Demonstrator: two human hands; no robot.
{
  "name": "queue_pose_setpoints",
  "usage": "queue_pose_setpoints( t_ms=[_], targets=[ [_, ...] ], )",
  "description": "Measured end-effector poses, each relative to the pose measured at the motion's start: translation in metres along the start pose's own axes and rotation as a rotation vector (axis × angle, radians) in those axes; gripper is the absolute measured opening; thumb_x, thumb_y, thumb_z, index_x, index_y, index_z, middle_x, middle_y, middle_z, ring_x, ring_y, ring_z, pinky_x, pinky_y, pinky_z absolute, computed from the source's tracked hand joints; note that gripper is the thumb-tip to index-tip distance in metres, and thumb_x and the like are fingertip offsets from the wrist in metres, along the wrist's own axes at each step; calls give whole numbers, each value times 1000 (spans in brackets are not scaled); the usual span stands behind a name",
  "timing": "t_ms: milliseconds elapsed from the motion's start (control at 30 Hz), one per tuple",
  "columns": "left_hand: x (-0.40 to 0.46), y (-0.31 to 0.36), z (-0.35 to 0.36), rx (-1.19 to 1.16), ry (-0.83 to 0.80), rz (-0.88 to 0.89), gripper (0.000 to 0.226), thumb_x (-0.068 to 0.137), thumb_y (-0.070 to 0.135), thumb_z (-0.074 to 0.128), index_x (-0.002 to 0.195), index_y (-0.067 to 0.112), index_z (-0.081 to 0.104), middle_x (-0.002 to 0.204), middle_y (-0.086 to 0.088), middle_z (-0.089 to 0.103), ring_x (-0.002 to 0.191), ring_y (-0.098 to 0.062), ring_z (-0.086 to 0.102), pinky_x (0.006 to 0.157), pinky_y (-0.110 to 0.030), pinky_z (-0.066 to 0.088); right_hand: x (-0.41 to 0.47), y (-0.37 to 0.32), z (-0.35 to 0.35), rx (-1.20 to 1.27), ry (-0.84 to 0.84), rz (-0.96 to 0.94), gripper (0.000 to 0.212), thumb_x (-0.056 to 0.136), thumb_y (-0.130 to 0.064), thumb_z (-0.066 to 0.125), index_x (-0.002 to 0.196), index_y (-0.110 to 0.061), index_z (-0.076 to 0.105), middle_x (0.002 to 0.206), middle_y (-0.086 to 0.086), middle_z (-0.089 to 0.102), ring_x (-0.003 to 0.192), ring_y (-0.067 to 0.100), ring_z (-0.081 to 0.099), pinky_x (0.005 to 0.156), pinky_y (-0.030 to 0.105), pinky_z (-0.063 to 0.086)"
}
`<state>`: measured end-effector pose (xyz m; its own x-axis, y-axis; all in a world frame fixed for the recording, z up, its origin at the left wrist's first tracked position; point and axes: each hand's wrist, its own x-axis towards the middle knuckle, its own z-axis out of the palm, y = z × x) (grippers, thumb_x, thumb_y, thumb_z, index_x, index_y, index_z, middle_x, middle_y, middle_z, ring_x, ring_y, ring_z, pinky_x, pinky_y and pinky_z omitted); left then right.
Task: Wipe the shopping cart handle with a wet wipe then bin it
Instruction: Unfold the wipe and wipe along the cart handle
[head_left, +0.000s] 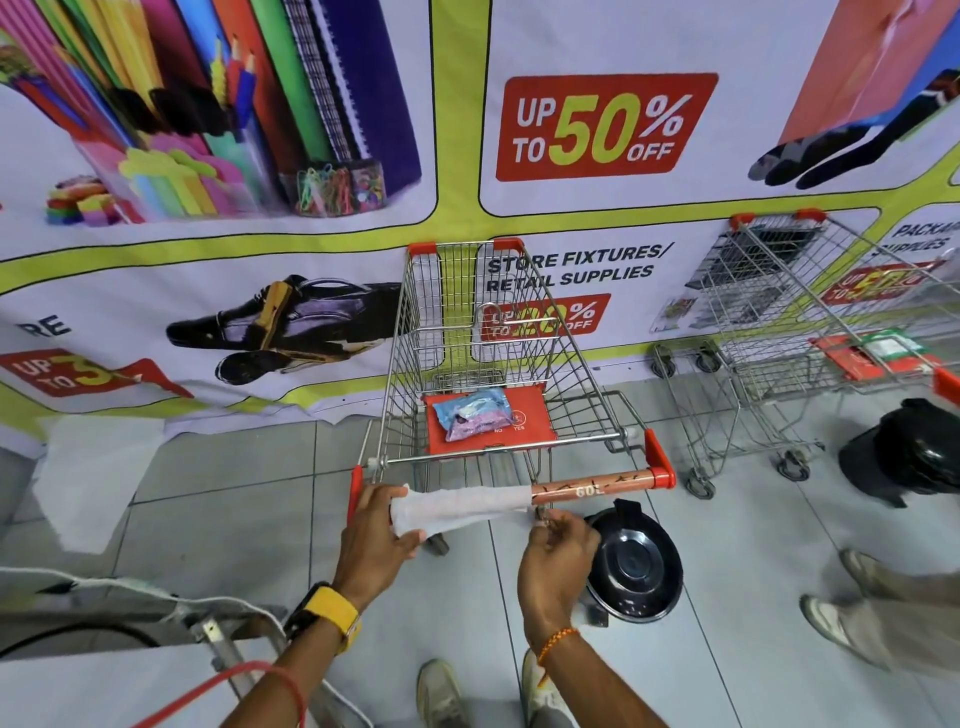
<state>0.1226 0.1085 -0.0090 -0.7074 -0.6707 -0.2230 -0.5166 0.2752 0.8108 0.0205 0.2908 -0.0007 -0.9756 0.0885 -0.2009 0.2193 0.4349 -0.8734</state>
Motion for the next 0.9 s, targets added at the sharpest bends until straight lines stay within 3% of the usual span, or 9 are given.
queue_pose_setpoints(
  t_ms=[100, 167, 267, 400, 467, 533, 733, 800, 900],
  targets=[
    [-3, -2, 0, -115, 12, -19, 50, 71, 1, 81, 109, 25, 60, 125, -7, 53, 95, -24, 67, 59, -41, 64, -3, -6, 1, -69, -155, -520, 23, 93, 2, 61, 102, -17, 70, 112, -2, 56, 100, -5, 56, 91, 16, 47],
    [-5, 0, -1, -227, 3, -45, 53, 73, -3, 79, 104, 35, 58, 124, -9, 55, 95, -17, 69, 59, -36, 64, -5, -10, 12, -189, -388, -824, 24, 91, 2, 63, 106, -12, 75, 116, 4, 69, 112, 11, 62, 101, 24, 50],
    [-7, 0, -6, -275, -8, -78, 50, 80, -2, 74, 115, 31, 56, 123, -9, 59, 95, -19, 70, 59, -35, 64, -8, -17, 38, -383, -627, -1056, 28, 90, -4, 69, 116, -8, 75, 129, 10, 72, 123, 30, 67, 107, 40, 54],
    [-10, 2, -22, -44, 256, -98, 18, 98, 16, 51, 114, 23, 54, 117, -5, 65, 77, -29, 73, 62, -45, 62, -6, -15, 64, -542, -597, -1216, 26, 92, -21, 70, 118, -20, 74, 115, 6, 75, 104, 31, 70, 91, 39, 59],
    [-6, 4, -29, 84, 450, -99, 15, 96, 10, 49, 106, 16, 58, 110, -10, 67, 88, -35, 68, 73, -44, 55, -7, -14, 72, -603, -533, -1228, 25, 95, -32, 64, 120, -31, 70, 110, 2, 72, 95, 27, 66, 83, 38, 55],
    [4, 7, -34, 141, 513, -91, 17, 91, 3, 50, 101, 10, 61, 108, -13, 65, 97, -38, 62, 78, -42, 46, -9, -11, 78, -654, -483, -1226, 29, 97, -37, 60, 125, -39, 64, 110, -1, 70, 93, 25, 63, 81, 39, 50],
    [51, 3, -30, 171, 304, -3, 25, 98, 8, 44, 116, 4, 62, 121, -21, 59, 110, -42, 56, 95, -46, 43, -5, 3, 85, -626, -445, -1344, 34, 97, -33, 63, 130, -36, 64, 127, -5, 71, 101, 22, 68, 87, 41, 49],
    [57, 1, -26, 120, 219, -5, 47, 102, 35, 33, 123, 2, 58, 128, -22, 56, 115, -41, 56, 98, -47, 45, 2, 7, 82, -590, -469, -1422, 33, 97, -30, 64, 129, -31, 65, 136, -3, 68, 109, 23, 67, 89, 39, 49],
    [57, -6, -24, 62, 197, 42, 98, 84, 75, 6, 126, 2, 56, 129, -21, 56, 116, -34, 56, 101, -46, 45, 18, 13, 70, -532, -531, -1461, 33, 97, -29, 63, 130, -26, 66, 144, -2, 63, 120, 25, 65, 96, 41, 49]
  ],
)
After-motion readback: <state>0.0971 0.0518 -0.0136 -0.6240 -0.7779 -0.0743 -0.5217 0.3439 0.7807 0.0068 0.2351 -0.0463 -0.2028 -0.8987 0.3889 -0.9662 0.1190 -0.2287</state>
